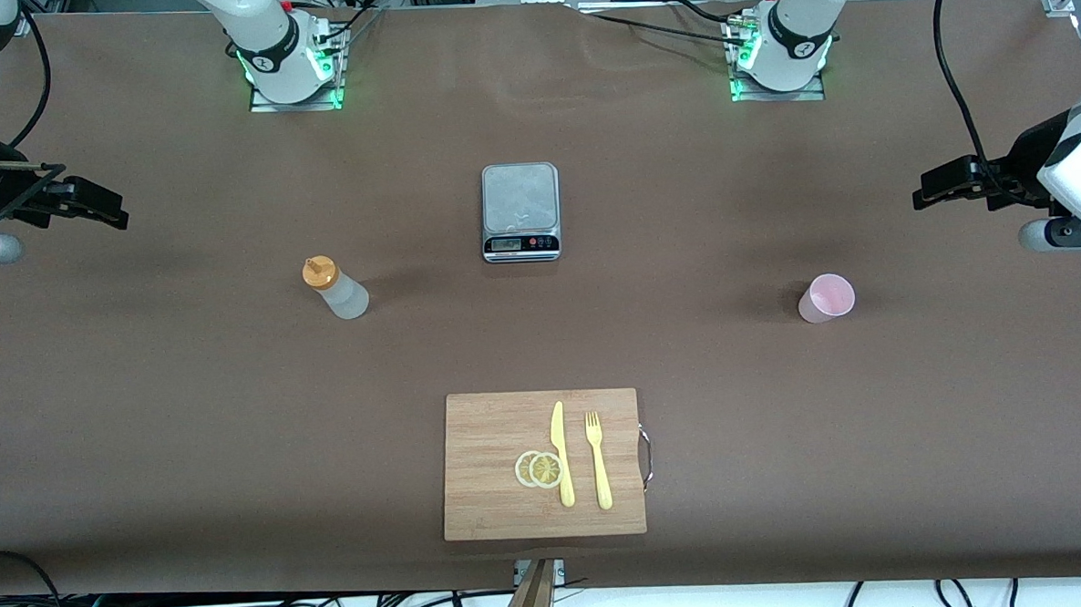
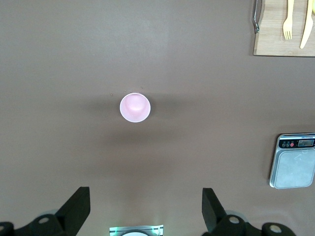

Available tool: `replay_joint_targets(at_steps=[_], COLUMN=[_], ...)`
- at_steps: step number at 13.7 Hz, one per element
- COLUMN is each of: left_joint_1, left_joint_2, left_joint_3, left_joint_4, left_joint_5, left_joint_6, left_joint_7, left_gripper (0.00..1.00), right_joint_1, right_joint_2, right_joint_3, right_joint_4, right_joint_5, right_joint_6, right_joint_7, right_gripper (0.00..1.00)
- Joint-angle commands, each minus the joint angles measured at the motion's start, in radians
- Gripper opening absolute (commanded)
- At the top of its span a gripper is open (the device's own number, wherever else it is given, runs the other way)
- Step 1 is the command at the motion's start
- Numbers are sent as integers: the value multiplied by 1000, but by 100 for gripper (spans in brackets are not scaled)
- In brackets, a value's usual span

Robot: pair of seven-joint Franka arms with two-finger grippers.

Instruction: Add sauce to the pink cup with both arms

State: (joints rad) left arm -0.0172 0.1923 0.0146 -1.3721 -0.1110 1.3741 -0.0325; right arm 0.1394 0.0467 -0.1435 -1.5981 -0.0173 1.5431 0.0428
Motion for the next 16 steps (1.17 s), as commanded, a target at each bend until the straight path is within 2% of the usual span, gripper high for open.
replay_joint_targets(at_steps=[1, 16], left_joint_1=[10, -3], left_joint_2=[-2, 7], left_joint_3=[-16, -16], left_joint_4=[4, 5], left_joint_5=[27, 21], left_joint_6=[-10, -9], left_joint_7=[-11, -11], left_gripper=[100, 100], right_joint_1=[2, 2], right_joint_2=[2, 2], right_joint_3=[1, 1], right_joint_4=[9, 9], right_joint_5=[-1, -1], right_joint_6=[-12, -12], right_joint_7=[-4, -4], right_gripper=[100, 100])
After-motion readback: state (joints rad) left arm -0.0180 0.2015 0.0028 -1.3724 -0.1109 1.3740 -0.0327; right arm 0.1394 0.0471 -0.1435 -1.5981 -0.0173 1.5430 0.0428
